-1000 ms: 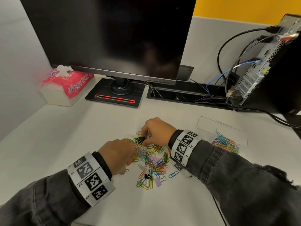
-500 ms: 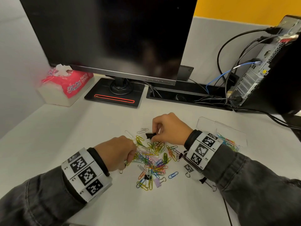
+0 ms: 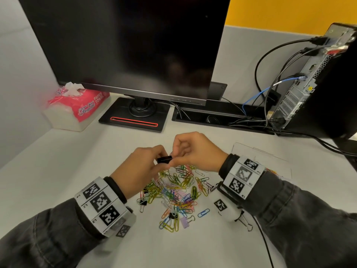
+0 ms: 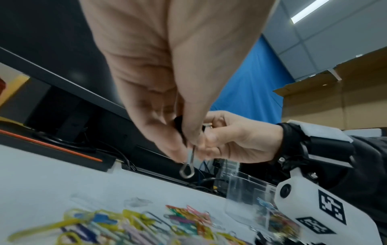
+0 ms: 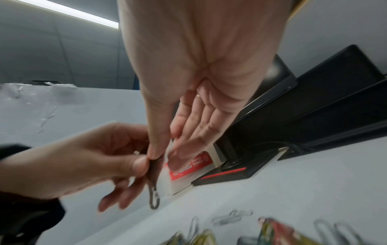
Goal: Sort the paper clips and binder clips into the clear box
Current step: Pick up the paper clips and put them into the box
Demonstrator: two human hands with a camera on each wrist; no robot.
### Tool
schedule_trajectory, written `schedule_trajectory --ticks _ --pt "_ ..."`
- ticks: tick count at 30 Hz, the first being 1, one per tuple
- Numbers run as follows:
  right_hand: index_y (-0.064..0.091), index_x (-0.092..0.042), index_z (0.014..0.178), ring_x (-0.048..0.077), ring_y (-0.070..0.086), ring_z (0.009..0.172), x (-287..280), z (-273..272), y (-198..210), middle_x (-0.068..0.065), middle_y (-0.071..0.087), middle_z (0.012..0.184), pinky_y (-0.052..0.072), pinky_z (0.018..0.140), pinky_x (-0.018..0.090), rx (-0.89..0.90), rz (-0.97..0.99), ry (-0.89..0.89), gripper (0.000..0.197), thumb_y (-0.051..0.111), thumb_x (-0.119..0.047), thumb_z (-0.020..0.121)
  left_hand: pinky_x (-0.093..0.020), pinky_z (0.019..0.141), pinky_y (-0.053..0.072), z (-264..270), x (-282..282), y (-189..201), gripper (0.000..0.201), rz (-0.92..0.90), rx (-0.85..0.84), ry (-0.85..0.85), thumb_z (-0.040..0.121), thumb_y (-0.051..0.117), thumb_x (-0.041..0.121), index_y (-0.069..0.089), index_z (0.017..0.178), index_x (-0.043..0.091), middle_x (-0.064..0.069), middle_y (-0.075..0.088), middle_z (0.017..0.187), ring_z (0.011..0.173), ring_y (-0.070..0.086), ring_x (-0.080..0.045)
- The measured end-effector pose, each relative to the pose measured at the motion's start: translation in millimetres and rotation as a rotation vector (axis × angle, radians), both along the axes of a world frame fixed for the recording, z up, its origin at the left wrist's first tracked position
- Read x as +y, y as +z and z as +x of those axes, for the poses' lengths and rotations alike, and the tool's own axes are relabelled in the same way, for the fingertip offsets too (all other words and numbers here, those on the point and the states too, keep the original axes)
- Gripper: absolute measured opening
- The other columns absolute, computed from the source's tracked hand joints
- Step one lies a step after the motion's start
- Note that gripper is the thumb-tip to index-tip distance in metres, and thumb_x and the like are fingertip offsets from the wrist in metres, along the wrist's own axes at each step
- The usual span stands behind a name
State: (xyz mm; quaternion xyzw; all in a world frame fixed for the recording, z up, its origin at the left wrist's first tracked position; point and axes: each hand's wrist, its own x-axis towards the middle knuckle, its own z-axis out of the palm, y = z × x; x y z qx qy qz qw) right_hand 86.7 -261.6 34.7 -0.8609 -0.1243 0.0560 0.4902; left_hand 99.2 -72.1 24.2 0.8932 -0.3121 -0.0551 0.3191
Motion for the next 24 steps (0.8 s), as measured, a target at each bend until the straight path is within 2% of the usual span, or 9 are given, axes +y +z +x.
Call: schedule_trajectory --ticks 2,4,7,9,14,17,20,22,24 --pt "0.065 -0.006 0.088 0.022 0.07 0.08 -10 10 4 0.007 0.073 0.091 0.057 0.082 0.036 0.043 -0.035 0.003 0.027 0.083 -0.014 0.069 -0.017 0.049 0.048 7 5 0 0.008 -0.027 -0.002 0.029 0.087 0.066 0.023 0.06 0.091 0.02 0.01 0.065 0.081 0.055 0.065 -0.004" --pt "0.063 -0.014 0.108 0.02 0.067 0.094 -21 23 3 0.004 0.067 0.112 0.054 0.09 0.036 0.061 -0.251 -0.024 0.034 0.077 -0.021 0.077 -0.02 0.052 0.048 17 14 -2 0.007 0.015 -0.004 0.082 0.088 0.064 0.024 0.06 0.091 0.02 0.006 0.066 0.085 0.055 0.066 -0.006" --pt "0.04 -0.021 0.14 0.025 0.049 0.122 -24 33 -4 0.007 0.044 0.142 0.04 0.102 0.035 0.167 -0.751 0.001 0.056 0.061 -0.034 0.089 -0.032 0.067 0.05 30 28 -8 0.012 0.223 -0.056 0.166 0.092 0.057 0.031 0.058 0.098 0.02 0.002 0.062 0.093 0.071 0.063 -0.015" --pt "0.024 -0.02 0.148 0.031 0.034 0.134 -18 33 -14 0.012 0.029 0.149 0.033 0.109 0.04 0.292 -0.961 0.058 0.072 0.055 -0.049 0.089 -0.035 0.074 0.047 39 35 -11 0.017 0.338 -0.053 0.203 0.094 0.053 0.034 0.058 0.1 0.019 -0.002 0.058 0.096 0.08 0.056 -0.02" --pt "0.015 -0.023 0.15 0.035 0.014 0.141 8 0 -17 0.011 0.012 0.156 0.025 0.114 0.05 0.338 -1.017 0.192 0.098 0.056 -0.071 0.076 -0.029 0.068 0.042 52 48 -19 0.02 0.367 0.103 0.229 0.096 0.05 0.031 0.058 0.094 0.013 -0.003 0.059 0.084 0.077 0.058 -0.02" --pt "0.026 -0.023 0.148 0.034 0.028 0.132 21 -25 -19 0.013 0.029 0.147 0.034 0.108 0.046 0.253 -0.978 0.231 0.096 0.068 -0.063 0.071 -0.024 0.059 0.037 52 48 -23 0.018 0.38 0.154 0.211 0.095 0.053 0.033 0.057 0.09 0.016 -0.001 0.059 0.082 0.072 0.056 -0.016" --pt "0.056 -0.015 0.129 0.031 0.05 0.111 23 -29 -22 0.014 0.054 0.119 0.046 0.092 0.04 0.111 -0.95 0.21 0.06 0.073 -0.039 0.076 -0.021 0.055 0.037 50 44 -27 0.018 0.356 0.221 0.205 0.092 0.057 0.034 0.057 0.094 0.016 0.001 0.059 0.083 0.066 0.052 -0.01" --pt "0.064 -0.011 0.118 0.031 0.057 0.102 22 -27 -22 0.014 0.059 0.111 0.05 0.085 0.039 0.064 -0.953 0.194 0.041 0.071 -0.019 0.078 -0.021 0.054 0.037 48 42 -27 0.018 0.334 0.237 0.194 0.09 0.061 0.034 0.058 0.095 0.016 0.002 0.06 0.083 0.065 0.052 -0.008" --pt "0.066 -0.012 0.115 0.031 0.06 0.097 20 -26 -22 0.013 0.062 0.11 0.053 0.081 0.038 0.037 -0.936 0.175 0.037 0.07 -0.012 0.078 -0.02 0.057 0.037 46 40 -27 0.016 0.343 0.216 0.174 0.089 0.062 0.032 0.06 0.094 0.017 0.001 0.062 0.087 0.069 0.052 -0.009"
